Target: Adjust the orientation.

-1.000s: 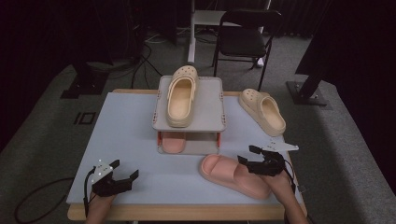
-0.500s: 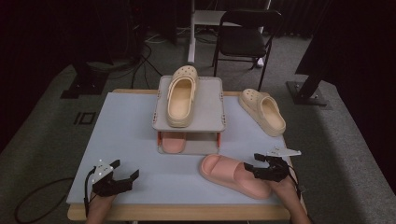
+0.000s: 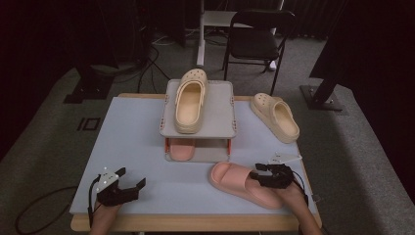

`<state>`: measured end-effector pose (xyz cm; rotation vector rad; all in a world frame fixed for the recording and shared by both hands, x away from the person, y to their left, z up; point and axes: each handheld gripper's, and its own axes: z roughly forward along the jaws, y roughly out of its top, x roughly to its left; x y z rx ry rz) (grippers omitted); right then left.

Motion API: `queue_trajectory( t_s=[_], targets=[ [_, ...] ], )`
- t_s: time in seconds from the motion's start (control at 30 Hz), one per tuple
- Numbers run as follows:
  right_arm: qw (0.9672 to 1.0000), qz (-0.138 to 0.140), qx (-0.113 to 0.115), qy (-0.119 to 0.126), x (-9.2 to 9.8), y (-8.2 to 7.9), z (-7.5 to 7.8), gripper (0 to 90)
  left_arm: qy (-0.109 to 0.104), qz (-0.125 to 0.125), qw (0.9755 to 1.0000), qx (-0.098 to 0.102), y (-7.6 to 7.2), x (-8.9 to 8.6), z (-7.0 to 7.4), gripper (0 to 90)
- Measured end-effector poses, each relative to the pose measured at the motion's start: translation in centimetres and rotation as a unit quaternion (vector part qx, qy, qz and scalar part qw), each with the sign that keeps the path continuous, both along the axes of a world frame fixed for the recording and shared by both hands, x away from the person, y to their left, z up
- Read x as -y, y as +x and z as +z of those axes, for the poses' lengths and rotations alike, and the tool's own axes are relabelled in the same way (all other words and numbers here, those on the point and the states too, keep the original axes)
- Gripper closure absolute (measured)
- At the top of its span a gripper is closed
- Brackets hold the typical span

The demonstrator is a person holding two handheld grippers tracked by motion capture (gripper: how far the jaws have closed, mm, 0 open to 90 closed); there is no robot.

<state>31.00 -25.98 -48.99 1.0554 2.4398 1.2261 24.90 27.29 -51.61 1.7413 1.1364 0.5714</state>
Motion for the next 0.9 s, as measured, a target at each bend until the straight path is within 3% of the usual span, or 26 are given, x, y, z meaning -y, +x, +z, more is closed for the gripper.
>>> queue_trajectory(
  t_s=[0.3,0.9],
  targets=[
    [0.9994,0.031,0.002,-0.017,-1.2,0.7,-0.2,64.5,0.000,-0.001,1.0000,-0.001,0.0,0.0,0.0,7.9],
    [0.9964,0.051,0.042,-0.053,-2.0,-0.1,0.2,79.7,-0.001,-0.002,1.0000,-0.004,0.1,-0.1,-0.1,7.9]
  ],
)
